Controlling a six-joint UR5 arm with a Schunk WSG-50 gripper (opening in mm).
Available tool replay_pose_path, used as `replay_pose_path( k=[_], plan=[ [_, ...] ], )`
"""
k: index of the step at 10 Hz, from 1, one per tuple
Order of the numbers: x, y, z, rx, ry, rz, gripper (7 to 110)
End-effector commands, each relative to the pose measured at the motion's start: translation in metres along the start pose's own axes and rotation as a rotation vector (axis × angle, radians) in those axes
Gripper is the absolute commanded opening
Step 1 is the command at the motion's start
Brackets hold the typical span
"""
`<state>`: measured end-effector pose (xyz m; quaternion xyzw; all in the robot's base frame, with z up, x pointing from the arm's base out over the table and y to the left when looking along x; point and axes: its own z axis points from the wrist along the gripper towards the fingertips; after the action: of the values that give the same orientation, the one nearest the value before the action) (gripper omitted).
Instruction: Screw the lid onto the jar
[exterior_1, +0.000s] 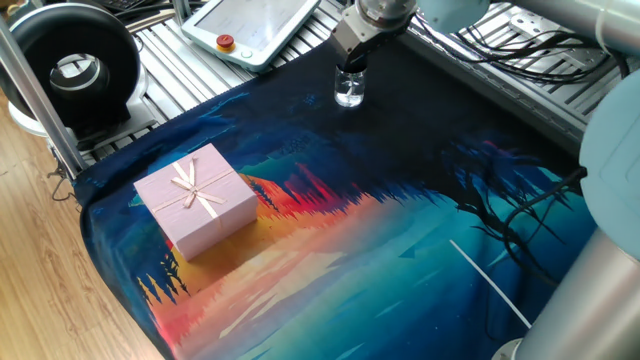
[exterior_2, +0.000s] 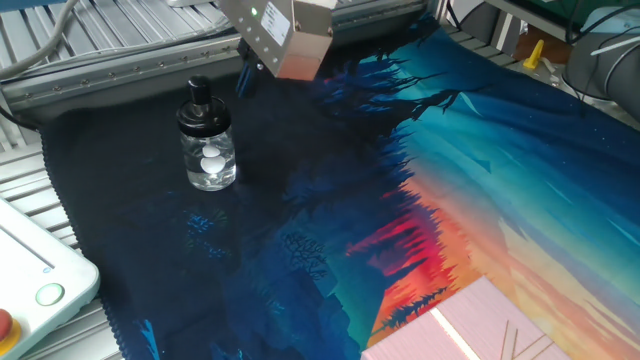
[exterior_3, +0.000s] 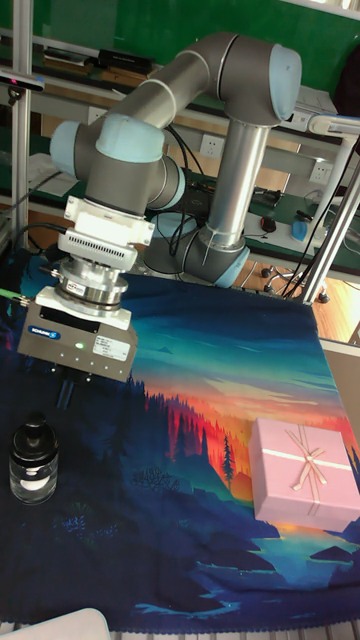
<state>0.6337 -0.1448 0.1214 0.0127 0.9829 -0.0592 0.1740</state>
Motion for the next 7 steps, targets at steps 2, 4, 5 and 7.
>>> replay_pose_path(
  k=[2, 4, 5, 7],
  plan=[
    [0.001, -0.004, 0.003, -0.012, 0.000, -0.013, 22],
    [-0.005, -0.003, 0.002, -0.025, -0.026, 0.046, 22],
    [-0.008, -0.008, 0.002, -0.006, -0.038, 0.062, 22],
    [-0.016, -0.012, -0.001, -0.025, -0.061, 0.099, 22]
  ],
)
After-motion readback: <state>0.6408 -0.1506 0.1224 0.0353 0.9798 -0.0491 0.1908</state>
